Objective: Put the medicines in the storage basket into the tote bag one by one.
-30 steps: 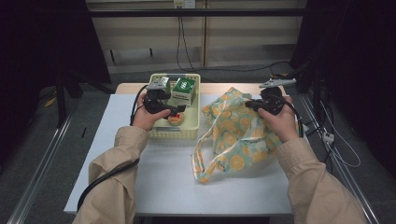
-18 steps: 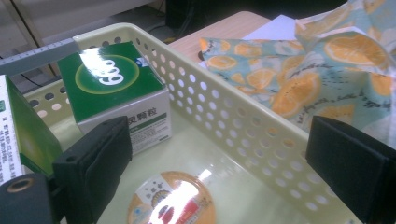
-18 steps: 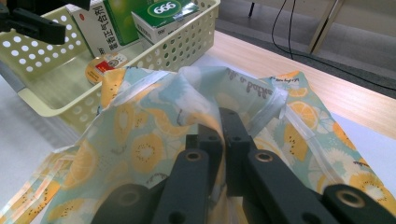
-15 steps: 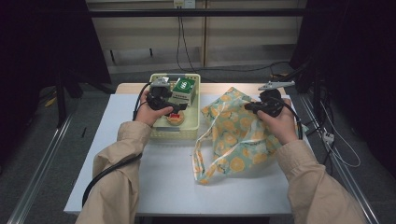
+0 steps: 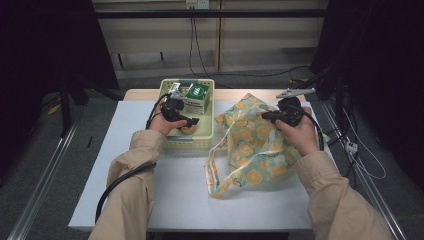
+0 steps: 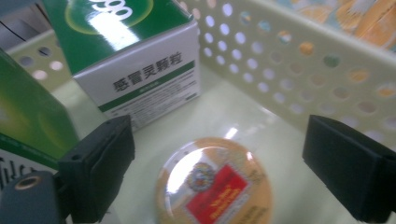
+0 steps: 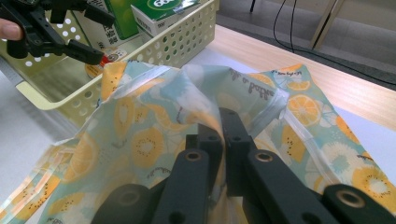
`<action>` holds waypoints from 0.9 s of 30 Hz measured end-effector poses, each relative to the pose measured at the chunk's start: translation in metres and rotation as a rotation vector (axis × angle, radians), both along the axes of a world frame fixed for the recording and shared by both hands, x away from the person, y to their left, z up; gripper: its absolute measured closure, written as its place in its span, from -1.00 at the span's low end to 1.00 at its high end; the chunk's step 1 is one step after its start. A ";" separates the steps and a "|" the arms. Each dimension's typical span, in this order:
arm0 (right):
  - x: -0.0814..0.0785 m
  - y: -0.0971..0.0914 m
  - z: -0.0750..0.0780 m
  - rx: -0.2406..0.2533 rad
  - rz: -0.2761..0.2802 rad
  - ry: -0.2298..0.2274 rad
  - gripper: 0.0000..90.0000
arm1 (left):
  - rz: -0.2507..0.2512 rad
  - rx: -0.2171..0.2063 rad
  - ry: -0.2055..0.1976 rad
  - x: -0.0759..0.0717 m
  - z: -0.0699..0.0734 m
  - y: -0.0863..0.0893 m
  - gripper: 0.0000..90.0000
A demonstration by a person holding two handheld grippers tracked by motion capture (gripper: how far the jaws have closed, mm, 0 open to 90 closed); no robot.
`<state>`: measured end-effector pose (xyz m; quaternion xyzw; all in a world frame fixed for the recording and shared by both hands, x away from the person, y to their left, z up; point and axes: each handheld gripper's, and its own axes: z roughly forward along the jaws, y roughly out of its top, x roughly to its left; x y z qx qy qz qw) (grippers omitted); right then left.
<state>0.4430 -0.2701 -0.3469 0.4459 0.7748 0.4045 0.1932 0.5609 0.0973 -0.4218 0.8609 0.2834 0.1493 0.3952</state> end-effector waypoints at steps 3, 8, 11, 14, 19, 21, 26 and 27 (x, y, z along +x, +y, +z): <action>0.000 0.000 -0.003 -0.002 0.002 0.007 0.98 | -0.044 -0.047 0.021 0.001 0.001 0.000 -0.79; 0.001 0.000 -0.007 0.000 0.002 0.016 0.98 | -0.063 -0.063 0.029 -0.001 0.000 -0.004 -0.81; 0.001 -0.001 -0.007 0.000 0.000 0.017 0.98 | -0.083 -0.041 0.036 -0.002 0.000 -0.010 -0.85; 0.001 -0.001 -0.007 -0.002 0.001 0.016 0.98 | -0.080 -0.065 0.045 -0.002 0.001 -0.017 -0.84; 0.000 -0.002 -0.006 -0.002 0.001 0.016 0.98 | -0.087 -0.078 0.076 -0.002 -0.001 -0.027 -0.82; 0.000 -0.003 -0.006 0.000 -0.001 0.015 0.98 | -0.082 -0.056 0.081 -0.001 -0.004 -0.028 -0.82; 0.001 -0.002 -0.007 -0.002 0.004 0.018 0.98 | -0.039 0.024 0.094 0.004 -0.010 -0.023 -0.79; 0.001 -0.002 -0.007 -0.005 0.004 0.017 0.98 | -0.030 0.035 0.093 0.004 -0.011 -0.023 -0.79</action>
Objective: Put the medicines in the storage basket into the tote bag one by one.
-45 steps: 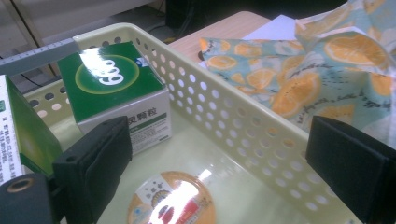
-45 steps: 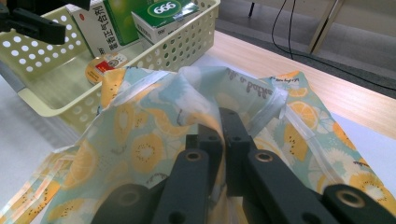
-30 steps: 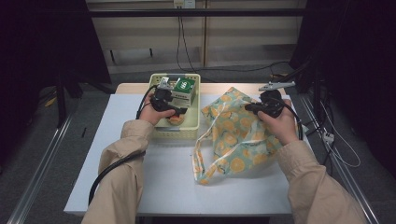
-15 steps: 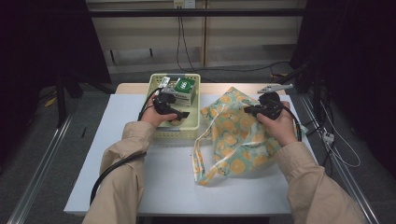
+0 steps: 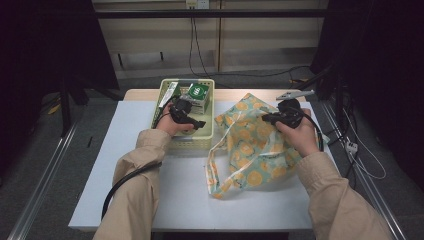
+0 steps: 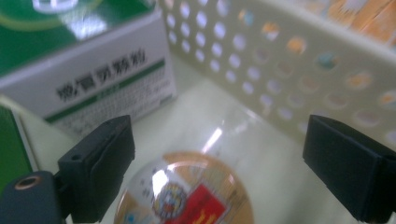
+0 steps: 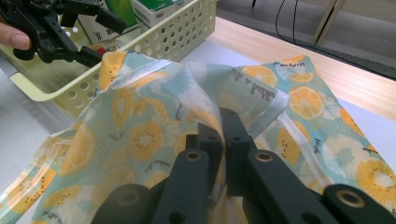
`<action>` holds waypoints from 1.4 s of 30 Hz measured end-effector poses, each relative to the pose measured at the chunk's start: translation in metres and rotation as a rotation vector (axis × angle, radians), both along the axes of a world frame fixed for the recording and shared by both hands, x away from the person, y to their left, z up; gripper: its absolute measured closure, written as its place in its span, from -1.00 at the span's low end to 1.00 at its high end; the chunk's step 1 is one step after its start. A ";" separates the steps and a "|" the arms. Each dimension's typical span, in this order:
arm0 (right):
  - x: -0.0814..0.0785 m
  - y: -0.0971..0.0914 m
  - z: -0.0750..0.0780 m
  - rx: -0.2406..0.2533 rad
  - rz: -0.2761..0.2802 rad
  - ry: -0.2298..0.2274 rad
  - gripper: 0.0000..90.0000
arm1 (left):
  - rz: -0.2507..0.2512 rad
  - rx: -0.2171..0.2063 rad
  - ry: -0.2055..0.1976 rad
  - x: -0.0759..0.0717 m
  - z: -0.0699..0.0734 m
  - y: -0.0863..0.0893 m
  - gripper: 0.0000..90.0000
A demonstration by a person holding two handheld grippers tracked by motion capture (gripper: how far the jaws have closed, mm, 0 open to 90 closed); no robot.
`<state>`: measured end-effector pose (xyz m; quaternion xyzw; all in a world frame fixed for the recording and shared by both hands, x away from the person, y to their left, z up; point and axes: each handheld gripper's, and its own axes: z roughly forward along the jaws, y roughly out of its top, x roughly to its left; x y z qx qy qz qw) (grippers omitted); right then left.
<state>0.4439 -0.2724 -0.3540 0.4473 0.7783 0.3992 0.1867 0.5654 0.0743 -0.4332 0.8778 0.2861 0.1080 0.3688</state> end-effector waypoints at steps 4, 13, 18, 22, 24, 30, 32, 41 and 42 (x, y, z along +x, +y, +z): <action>0.001 0.001 -0.001 0.003 0.000 0.007 0.98 | 0.008 0.030 0.026 0.002 -0.003 0.001 -0.78; -0.002 -0.001 -0.001 0.004 -0.004 0.001 0.98 | 0.024 0.140 0.100 0.005 -0.012 0.001 -0.72; -0.005 -0.005 0.000 0.007 -0.012 0.002 0.98 | 0.031 0.191 0.104 0.005 -0.014 0.001 -0.56; -0.007 -0.008 -0.002 0.008 -0.018 0.003 0.98 | 0.072 0.192 0.098 0.006 -0.011 0.001 -0.54; -0.008 -0.010 -0.004 0.009 -0.021 0.005 0.98 | 0.115 0.135 0.076 0.006 -0.007 0.003 -0.54; -0.007 -0.010 -0.007 0.009 -0.024 0.011 0.98 | 0.136 0.047 0.025 0.006 0.016 0.004 -0.54; -0.006 -0.008 -0.007 0.006 -0.022 0.010 0.98 | 0.126 0.024 0.010 0.005 0.026 0.002 -0.54; -0.003 -0.008 -0.012 0.000 -0.037 0.025 0.98 | 0.015 -0.027 0.017 -0.019 0.073 -0.010 -0.53; -0.002 -0.009 -0.012 0.002 -0.040 0.023 0.98 | 0.008 -0.041 0.012 -0.023 0.076 -0.011 -0.53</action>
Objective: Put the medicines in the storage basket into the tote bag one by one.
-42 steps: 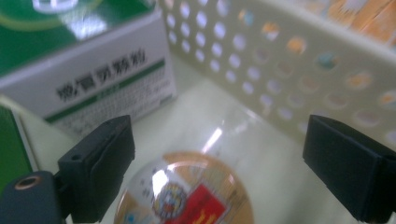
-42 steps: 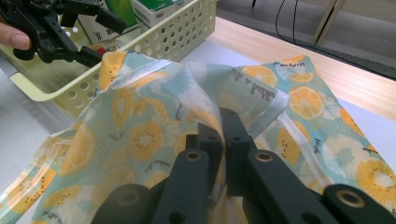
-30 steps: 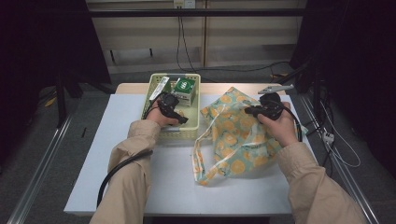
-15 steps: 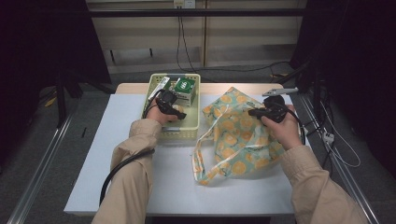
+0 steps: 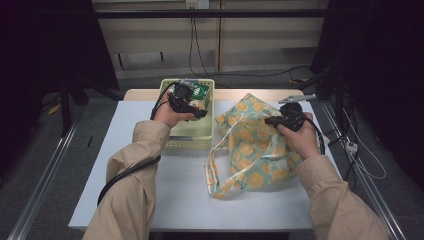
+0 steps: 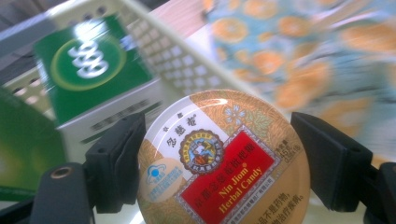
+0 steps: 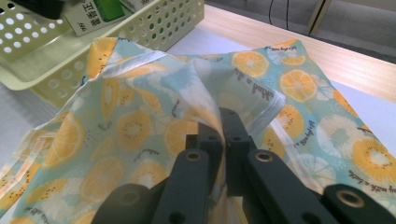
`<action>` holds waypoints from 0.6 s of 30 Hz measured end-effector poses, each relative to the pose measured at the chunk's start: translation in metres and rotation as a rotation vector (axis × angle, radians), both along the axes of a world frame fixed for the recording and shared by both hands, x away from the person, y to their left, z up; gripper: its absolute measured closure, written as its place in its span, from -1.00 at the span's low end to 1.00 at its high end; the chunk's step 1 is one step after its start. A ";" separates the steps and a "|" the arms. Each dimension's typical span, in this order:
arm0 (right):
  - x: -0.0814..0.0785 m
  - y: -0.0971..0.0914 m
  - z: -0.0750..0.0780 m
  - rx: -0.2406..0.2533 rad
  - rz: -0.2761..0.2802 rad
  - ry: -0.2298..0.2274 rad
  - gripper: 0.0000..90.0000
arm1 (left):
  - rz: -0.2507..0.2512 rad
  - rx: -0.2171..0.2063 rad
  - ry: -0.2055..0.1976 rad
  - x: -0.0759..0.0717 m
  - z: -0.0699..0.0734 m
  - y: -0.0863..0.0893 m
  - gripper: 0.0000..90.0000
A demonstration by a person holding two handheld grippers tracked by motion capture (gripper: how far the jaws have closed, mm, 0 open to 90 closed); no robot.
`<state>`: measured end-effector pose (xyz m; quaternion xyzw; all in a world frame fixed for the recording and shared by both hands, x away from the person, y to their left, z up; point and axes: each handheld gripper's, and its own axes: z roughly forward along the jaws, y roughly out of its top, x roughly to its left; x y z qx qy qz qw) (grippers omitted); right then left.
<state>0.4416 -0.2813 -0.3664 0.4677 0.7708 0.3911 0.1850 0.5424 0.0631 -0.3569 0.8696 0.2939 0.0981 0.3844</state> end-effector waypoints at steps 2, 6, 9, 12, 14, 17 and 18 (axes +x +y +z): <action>0.001 -0.001 0.000 0.012 -0.004 0.001 0.98 | -0.028 -0.017 -0.006 -0.010 0.007 -0.004 -0.53; 0.002 0.001 -0.001 0.011 -0.008 -0.001 0.98 | -0.084 -0.059 -0.008 -0.030 0.018 -0.017 -0.54; 0.003 0.001 -0.004 -0.005 -0.013 0.006 0.98 | -0.131 -0.071 -0.020 -0.042 0.024 -0.031 -0.54; 0.007 -0.003 -0.009 0.025 -0.034 0.019 0.98 | -0.170 -0.081 -0.027 -0.053 0.025 -0.046 -0.54; 0.011 -0.005 -0.013 0.018 -0.041 0.026 0.98 | -0.193 -0.087 -0.026 -0.058 0.022 -0.056 -0.54; 0.015 -0.007 -0.018 0.024 -0.053 0.037 0.98 | -0.206 -0.084 -0.014 -0.061 0.015 -0.070 -0.54; 0.016 -0.007 -0.019 0.023 -0.056 0.040 0.98 | -0.208 -0.092 -0.004 -0.061 0.011 -0.074 -0.54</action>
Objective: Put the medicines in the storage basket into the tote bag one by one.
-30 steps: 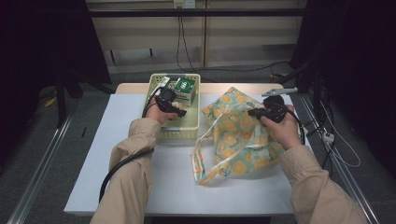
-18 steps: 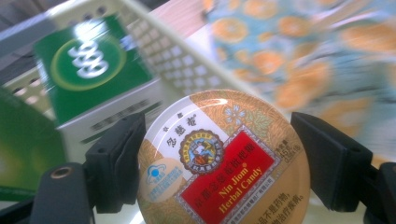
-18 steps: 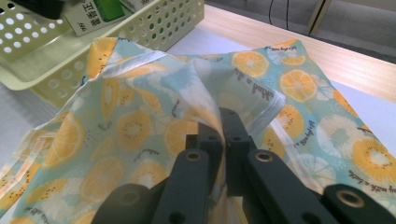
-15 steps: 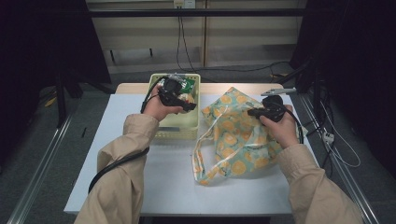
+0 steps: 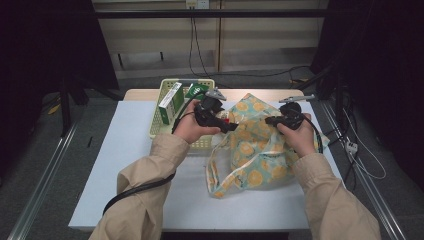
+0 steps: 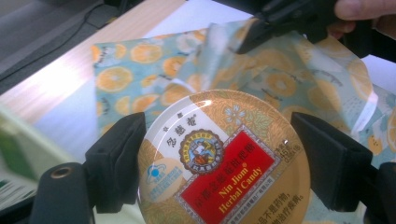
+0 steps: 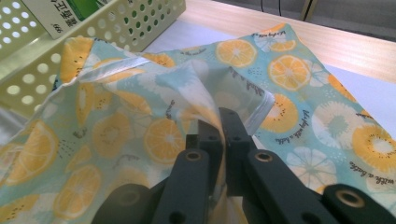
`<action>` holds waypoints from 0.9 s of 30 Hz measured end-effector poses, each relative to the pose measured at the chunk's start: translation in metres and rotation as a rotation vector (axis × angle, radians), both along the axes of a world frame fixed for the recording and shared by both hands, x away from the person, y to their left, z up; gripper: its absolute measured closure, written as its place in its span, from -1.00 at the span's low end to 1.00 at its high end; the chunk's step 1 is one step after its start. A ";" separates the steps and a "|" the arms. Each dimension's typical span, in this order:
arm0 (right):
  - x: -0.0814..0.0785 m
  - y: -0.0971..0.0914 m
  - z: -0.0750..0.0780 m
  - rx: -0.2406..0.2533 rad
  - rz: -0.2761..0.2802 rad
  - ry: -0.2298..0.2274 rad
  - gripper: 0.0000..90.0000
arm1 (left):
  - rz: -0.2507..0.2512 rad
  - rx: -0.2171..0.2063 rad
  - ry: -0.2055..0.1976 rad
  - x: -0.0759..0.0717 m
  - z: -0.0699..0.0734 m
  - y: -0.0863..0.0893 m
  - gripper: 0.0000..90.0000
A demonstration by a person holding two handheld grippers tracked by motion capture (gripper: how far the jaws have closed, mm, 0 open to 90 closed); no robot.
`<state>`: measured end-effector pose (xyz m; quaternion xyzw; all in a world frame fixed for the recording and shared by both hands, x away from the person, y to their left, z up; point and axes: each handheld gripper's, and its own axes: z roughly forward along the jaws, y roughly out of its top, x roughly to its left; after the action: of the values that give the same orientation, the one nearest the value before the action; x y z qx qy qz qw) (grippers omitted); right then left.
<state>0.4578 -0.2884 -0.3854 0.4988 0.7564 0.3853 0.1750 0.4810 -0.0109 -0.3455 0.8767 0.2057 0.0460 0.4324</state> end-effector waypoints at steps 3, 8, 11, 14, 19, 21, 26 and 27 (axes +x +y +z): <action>0.001 0.001 -0.003 0.005 0.003 0.006 0.98 | -0.017 -0.001 0.010 -0.002 -0.008 -0.010 -0.54; 0.003 0.004 -0.003 0.009 0.016 0.001 0.98 | -0.049 -0.005 0.021 -0.005 -0.017 -0.026 -0.54; 0.003 0.005 -0.002 0.024 0.014 -0.001 0.98 | -0.055 -0.011 0.028 -0.008 -0.021 -0.035 -0.54; 0.002 0.005 -0.001 0.026 0.018 -0.001 0.98 | -0.062 -0.006 0.039 -0.009 -0.027 -0.044 -0.54; 0.000 0.003 0.002 0.029 0.020 -0.008 0.98 | -0.078 0.006 0.043 -0.011 -0.039 -0.057 -0.54; -0.001 0.003 0.004 0.026 0.021 -0.010 0.98 | -0.085 0.003 0.049 -0.012 -0.043 -0.062 -0.54; -0.003 0.002 0.006 0.027 0.022 -0.012 0.98 | -0.086 0.019 0.056 -0.011 -0.050 -0.071 -0.54; -0.003 0.002 0.006 0.029 0.023 -0.012 0.98 | -0.087 0.021 0.055 -0.010 -0.051 -0.071 -0.54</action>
<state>0.4547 -0.2868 -0.3790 0.4904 0.7553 0.4013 0.1676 0.4708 -0.0823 -0.3969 0.8903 0.1787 0.0051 0.4188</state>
